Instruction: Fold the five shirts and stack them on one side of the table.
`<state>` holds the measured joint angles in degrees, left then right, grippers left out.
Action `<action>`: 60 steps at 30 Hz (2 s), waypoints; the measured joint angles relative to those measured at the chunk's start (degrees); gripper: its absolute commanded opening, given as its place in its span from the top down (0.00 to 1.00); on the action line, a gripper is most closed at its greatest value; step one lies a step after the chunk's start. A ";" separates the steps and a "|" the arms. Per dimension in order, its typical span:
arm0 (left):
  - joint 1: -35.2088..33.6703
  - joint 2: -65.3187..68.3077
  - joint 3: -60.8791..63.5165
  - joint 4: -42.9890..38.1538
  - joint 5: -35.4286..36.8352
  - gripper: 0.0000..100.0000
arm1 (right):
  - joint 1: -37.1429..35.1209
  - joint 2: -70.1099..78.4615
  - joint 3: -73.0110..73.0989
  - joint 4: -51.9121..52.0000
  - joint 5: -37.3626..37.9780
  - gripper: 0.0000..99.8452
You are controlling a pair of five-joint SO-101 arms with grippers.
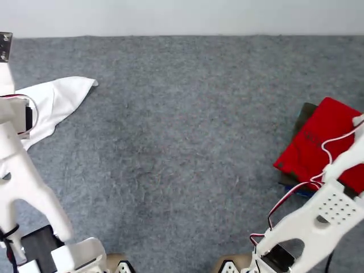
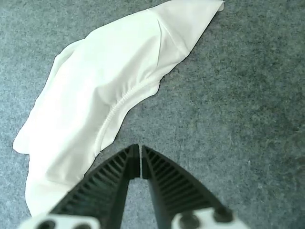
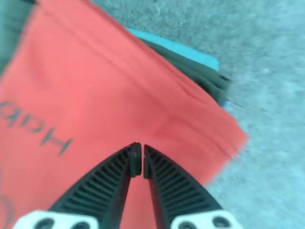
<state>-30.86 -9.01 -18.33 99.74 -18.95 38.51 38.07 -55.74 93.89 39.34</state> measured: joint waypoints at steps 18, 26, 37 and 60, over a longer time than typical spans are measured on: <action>-0.35 -10.64 7.21 0.00 -0.26 0.98 | -4.22 -26.11 11.52 6.77 -0.18 0.99; -14.51 -7.65 18.64 -3.69 -14.42 0.85 | -4.84 -46.51 42.55 6.77 -0.26 0.99; -24.35 15.38 18.81 -16.35 -26.20 0.83 | -10.64 -60.31 68.22 6.77 -0.18 0.99; -18.46 56.00 -13.10 -20.84 -19.60 0.91 | -12.75 -66.11 71.38 6.77 -0.18 0.99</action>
<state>-49.32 46.99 -31.43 78.90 -38.55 25.76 -28.04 15.65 100.66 39.16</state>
